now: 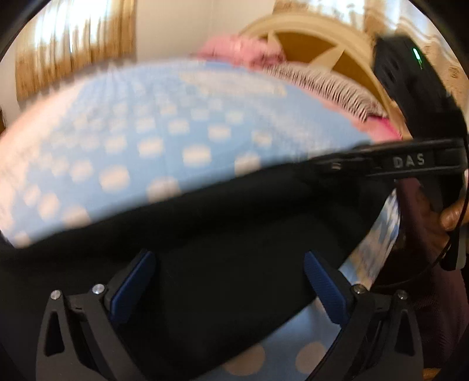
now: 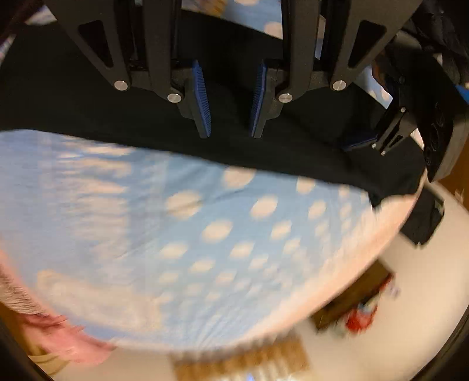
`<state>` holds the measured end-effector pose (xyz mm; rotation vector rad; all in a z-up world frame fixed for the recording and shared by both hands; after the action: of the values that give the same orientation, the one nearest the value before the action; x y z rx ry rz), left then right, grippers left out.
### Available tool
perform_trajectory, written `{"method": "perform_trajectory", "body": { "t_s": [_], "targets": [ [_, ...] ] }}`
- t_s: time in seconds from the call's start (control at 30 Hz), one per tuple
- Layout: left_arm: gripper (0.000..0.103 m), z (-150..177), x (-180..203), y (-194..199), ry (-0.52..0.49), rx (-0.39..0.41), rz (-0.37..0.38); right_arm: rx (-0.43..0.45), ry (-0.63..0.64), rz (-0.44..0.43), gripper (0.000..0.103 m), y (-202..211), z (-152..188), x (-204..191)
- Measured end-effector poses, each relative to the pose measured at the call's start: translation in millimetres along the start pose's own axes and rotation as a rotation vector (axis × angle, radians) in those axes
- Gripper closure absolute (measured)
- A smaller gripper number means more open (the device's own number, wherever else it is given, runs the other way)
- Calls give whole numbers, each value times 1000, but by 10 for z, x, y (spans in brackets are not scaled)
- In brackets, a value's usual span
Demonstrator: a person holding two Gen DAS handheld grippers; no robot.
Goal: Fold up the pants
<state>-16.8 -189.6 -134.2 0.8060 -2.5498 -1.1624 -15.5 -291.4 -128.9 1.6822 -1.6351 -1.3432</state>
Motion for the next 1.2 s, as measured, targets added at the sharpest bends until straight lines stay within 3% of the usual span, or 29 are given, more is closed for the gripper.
{"method": "perform_trajectory", "body": {
  "t_s": [0.03, 0.1, 0.27, 0.33, 0.43, 0.57, 0.63, 0.73, 0.83, 0.97, 1.03, 1.1, 1.13, 1.2],
  "targets": [
    [1, 24, 38, 34, -35, 25, -29, 2, 29, 20, 71, -74, 6, -42],
    [0, 99, 146, 39, -107, 1, -59, 58, 103, 80, 71, -59, -15, -176],
    [0, 162, 205, 86, -121, -10, -47, 138, 9, 32, 71, -102, -352, -112],
    [0, 225, 205, 147, -139, -11, -41, 157, -119, -72, 71, -26, -414, -79],
    [0, 285, 250, 202, -167, 0, -30, 197, -124, -169, 71, 163, -328, -236],
    [0, 348, 290, 303, -194, 10, -10, 121, -25, -191, 71, 104, 115, -499],
    [2, 331, 273, 385, -164, 15, 47, 51, -25, -117, 73, -80, 288, -392],
    [4, 347, 84, 639, -77, 30, 105, 67, -3, -100, 73, -8, 257, -424],
    [4, 349, -343, 950, 3, 85, 22, 145, 73, -178, 73, 198, 73, -799],
    [4, 408, -1067, 1216, 136, 129, -147, 126, 178, -229, 73, 18, -3, -1370],
    [4, 531, -1349, 1191, 201, 89, -205, 80, 210, -263, 73, -225, 54, -1632],
    [4, 672, -1460, 1104, 258, 49, -200, -12, 226, -253, 73, -623, 182, -1811],
    [4, 728, -1480, 1045, 276, 32, -196, -19, 225, -245, 73, -777, 187, -1870],
    [4, 859, -1442, 939, 276, -2, -224, 54, 233, -271, 74, -793, 78, -1952]
  ]
}}
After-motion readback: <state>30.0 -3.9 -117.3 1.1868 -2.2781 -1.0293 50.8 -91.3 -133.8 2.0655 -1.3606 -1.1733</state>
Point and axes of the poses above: each gripper's, at about its wrist camera, not at the fingertips, and y roughly against the way its jaws point, x to its right, z to its underside, the point moved 10 cm from there along -y, roughly the way its jaws point, and after that the axes turned 11 degrees about -y, right-handed, at the moved point
